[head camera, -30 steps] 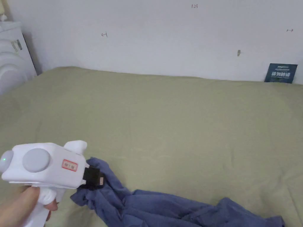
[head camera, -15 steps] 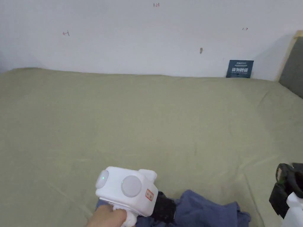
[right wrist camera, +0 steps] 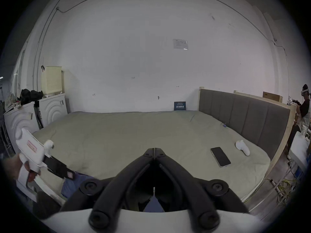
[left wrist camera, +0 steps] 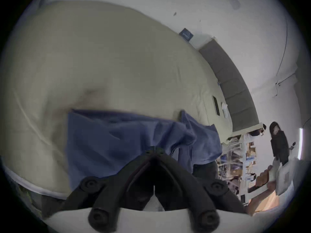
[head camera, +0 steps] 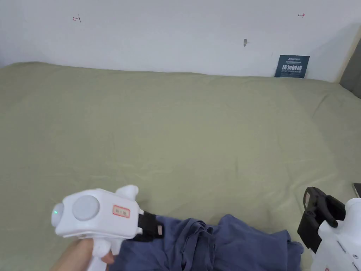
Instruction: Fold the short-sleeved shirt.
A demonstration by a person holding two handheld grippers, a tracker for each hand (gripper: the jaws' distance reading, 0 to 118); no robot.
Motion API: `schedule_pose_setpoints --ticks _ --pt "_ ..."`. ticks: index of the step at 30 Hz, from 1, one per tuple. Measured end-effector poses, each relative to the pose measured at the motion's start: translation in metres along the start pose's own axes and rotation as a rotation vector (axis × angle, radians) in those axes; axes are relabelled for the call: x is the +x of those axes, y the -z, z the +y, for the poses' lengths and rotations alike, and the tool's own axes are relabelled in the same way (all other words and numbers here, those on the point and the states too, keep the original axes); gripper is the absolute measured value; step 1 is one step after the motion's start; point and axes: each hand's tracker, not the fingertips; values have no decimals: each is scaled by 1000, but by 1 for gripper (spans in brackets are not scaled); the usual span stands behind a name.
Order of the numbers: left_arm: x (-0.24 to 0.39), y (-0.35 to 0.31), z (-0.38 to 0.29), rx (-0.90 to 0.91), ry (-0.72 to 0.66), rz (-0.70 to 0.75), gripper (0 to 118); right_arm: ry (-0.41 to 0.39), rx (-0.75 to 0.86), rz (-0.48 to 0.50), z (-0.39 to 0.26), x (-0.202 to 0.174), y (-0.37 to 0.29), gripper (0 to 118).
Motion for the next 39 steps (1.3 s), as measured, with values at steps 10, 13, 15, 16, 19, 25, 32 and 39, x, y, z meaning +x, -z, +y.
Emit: schedule_pose_setpoints --ticks 10,13,15,16,19,25,32,39 --pt "24 29 -20 -42 58 -49 0 -20 -37 -13 -3 -1 5 0" --pt "13 -41 -24 81 111 -19 0 -9 -42 5 -3 -8 9 0" --pt "-12 -77 -23 119 113 20 0 -14 -48 19 -4 -13 12 0" --pt "-26 -89 -24 125 90 55 0 -19 -50 31 -4 -17 13 0" --pt "-71 -96 -16 101 26 72 0 -29 -54 47 -4 -25 18 0" --pt "-90 -54 -12 60 -54 -105 118 -51 -70 45 -1 -34 22 0" --pt "-110 -5 7 43 -169 -281 118 -83 -92 26 0 -31 25 0" --pt "-111 12 2 25 -257 -262 14 -77 -84 18 3 -29 21 0"
